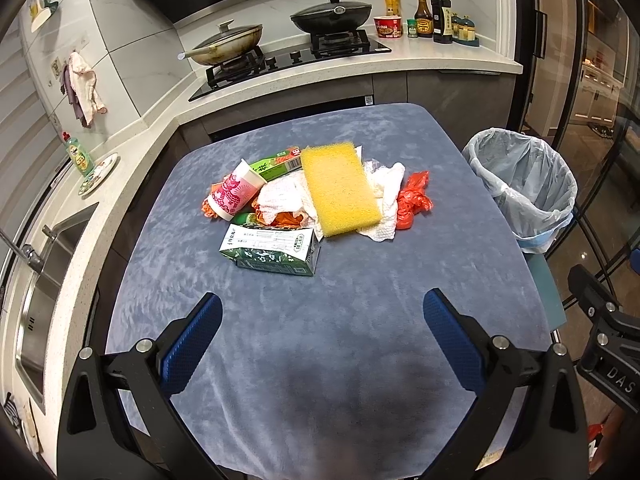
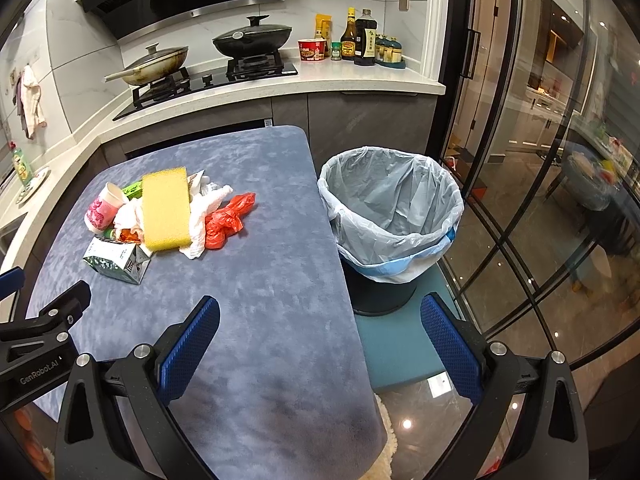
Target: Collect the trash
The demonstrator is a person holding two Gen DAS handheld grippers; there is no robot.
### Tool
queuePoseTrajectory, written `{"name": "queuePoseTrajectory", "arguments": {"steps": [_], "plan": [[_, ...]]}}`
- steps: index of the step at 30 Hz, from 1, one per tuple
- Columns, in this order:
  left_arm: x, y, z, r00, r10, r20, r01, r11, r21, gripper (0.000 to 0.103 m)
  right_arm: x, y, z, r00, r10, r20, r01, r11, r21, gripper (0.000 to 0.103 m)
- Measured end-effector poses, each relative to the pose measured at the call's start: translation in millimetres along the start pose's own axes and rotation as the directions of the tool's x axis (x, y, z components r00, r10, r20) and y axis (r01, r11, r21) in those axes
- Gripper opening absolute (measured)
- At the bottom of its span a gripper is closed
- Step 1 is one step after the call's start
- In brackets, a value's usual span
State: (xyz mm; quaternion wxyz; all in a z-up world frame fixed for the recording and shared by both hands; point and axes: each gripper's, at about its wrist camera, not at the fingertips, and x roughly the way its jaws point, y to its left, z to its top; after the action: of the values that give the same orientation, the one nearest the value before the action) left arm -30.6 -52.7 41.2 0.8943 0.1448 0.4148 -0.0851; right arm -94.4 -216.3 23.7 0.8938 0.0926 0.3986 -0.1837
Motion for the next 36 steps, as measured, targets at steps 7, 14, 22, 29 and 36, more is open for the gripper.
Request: {"name": "queuePoseTrajectory", "arguments": {"steps": [7, 14, 22, 29, 36], "plan": [[-1, -2, 0, 1.0, 0.003, -0.001, -0.003, 1.0, -0.002, 0.096, 0, 0, 0, 1.0, -0.001, 0.001, 0.001, 1.0, -0.001, 0.096], [-1, -1, -1, 1.0, 0.002, -0.001, -0.002, 1.0, -0.001, 0.096, 0, 0, 0, 1.0, 0.0, -0.002, 0.0, 1.0, -0.001, 0.096], [0, -3, -1, 1.0, -0.009, -0.002, 0.009, 1.0, -0.002, 0.096, 1, -3, 0, 1.0, -0.002, -0.004, 0.002, 1.0, 0.003, 0.096], [11, 7, -4, 1.0, -0.02, -0.01, 0.02, 0.999, -0.034, 0.096, 6, -2, -2, 1.0, -0.001, -0.018, 0.001, 1.0, 0.002, 0.096], [44, 55, -14, 1.0, 0.011, -0.025, -0.015, 0.987, -0.163, 0.096, 24, 13, -3, 0.999, 0.018, -0.038, -0.019, 1.0, -0.023, 0.096]]}}
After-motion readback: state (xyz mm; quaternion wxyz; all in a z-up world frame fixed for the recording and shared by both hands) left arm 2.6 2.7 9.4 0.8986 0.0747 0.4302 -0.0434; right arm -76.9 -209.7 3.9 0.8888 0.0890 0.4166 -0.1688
